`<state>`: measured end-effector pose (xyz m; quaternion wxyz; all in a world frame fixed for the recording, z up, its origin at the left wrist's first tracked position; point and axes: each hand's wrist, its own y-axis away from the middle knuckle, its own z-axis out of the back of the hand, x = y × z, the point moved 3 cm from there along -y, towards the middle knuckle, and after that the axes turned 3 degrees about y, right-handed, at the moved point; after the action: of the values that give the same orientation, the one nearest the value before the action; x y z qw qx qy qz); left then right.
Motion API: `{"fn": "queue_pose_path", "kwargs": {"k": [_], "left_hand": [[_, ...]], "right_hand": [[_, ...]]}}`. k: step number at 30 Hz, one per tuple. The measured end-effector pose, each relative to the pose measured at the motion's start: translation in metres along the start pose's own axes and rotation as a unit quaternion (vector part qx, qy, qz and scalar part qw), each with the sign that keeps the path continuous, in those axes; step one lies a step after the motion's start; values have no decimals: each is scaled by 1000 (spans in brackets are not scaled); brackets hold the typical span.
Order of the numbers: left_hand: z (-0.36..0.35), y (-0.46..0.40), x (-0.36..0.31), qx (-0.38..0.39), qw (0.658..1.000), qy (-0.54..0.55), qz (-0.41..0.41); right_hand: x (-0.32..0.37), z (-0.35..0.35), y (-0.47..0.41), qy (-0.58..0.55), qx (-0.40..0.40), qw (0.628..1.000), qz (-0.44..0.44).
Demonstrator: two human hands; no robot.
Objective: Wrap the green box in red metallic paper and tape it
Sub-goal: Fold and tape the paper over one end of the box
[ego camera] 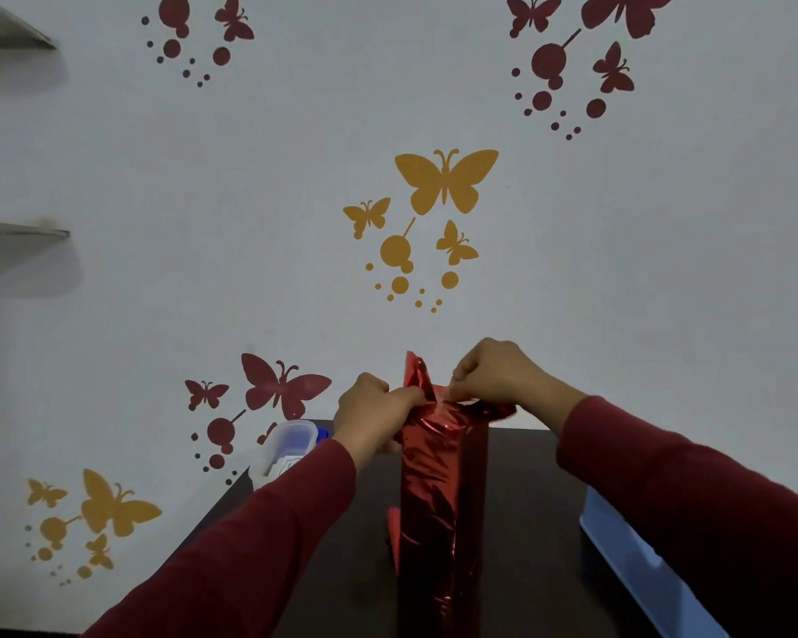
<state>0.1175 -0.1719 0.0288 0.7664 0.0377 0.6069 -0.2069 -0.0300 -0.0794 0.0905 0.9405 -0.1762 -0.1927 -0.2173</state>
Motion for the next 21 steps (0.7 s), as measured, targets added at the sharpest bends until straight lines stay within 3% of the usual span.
{"fn": "queue_pose_path", "kwargs": {"k": [3, 7, 13, 16, 21], "left_hand": [[3, 5, -3, 15, 1000, 9, 9], [10, 8, -15, 34, 999, 11, 12], [21, -4, -41, 88, 996, 22, 26], [30, -10, -43, 35, 999, 35, 18], [54, -12, -45, -78, 988, -8, -130]], "right_hand": [[8, -4, 0, 69, 14, 997, 19], [20, -11, 34, 54, 43, 998, 15], [12, -43, 65, 83, -152, 984, 50], [6, -43, 66, 40, -145, 987, 56], [-12, -35, 68, -3, -138, 989, 60]]}}
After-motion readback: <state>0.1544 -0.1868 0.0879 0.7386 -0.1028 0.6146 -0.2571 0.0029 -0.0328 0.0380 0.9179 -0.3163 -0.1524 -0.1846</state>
